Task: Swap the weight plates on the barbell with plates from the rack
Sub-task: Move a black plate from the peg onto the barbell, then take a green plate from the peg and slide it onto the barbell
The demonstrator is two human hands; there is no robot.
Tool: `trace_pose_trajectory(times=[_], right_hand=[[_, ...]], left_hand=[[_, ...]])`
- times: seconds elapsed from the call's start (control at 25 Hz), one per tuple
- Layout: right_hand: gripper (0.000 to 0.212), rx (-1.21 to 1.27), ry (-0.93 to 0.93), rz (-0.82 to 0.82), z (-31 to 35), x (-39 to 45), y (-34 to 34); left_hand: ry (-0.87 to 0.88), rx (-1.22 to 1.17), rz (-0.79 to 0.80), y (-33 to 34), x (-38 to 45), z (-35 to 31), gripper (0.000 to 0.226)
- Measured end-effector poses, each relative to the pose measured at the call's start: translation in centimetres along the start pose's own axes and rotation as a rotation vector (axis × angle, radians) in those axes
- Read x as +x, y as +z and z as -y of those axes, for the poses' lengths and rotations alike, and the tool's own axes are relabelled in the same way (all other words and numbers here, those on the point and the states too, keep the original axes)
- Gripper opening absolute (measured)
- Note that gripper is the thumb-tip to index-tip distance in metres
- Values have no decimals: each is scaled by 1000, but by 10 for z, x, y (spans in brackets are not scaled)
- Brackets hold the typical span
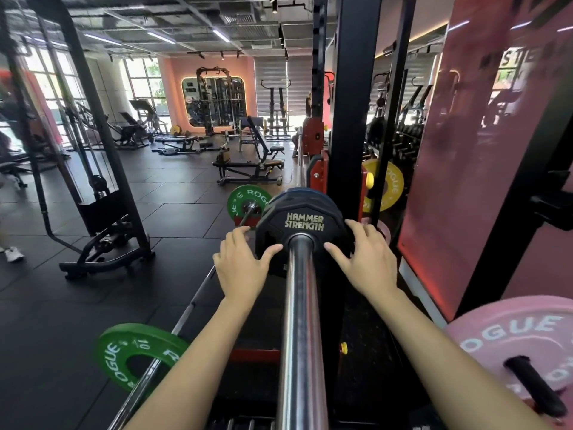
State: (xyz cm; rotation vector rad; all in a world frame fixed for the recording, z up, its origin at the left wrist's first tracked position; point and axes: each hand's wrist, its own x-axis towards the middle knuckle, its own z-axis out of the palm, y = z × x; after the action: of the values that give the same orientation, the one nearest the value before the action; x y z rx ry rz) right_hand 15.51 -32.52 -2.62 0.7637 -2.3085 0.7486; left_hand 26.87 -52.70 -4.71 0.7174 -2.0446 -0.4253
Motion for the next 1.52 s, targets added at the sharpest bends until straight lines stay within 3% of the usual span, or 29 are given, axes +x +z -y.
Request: trace_pose_trajectory(times=[0.44, 0.8, 1.16, 1.32, 1.52], right_hand=[[52, 58, -17, 2, 36, -116, -85], [47, 112, -43, 38, 55, -187, -147], [43, 268, -181, 71, 88, -217, -193], [43, 418, -250, 108, 135, -235, -191], [45, 591, -436, 236, 247, -273, -176]], left_hand=[[62, -76, 80, -101, -100, -3, 58], [84, 33, 169, -176, -173, -19, 47], [23, 133, 91, -252, -230, -47, 47], [-51, 239, 5, -312, -259, -31, 46], [-206, 416, -121, -414, -286, 24, 50]])
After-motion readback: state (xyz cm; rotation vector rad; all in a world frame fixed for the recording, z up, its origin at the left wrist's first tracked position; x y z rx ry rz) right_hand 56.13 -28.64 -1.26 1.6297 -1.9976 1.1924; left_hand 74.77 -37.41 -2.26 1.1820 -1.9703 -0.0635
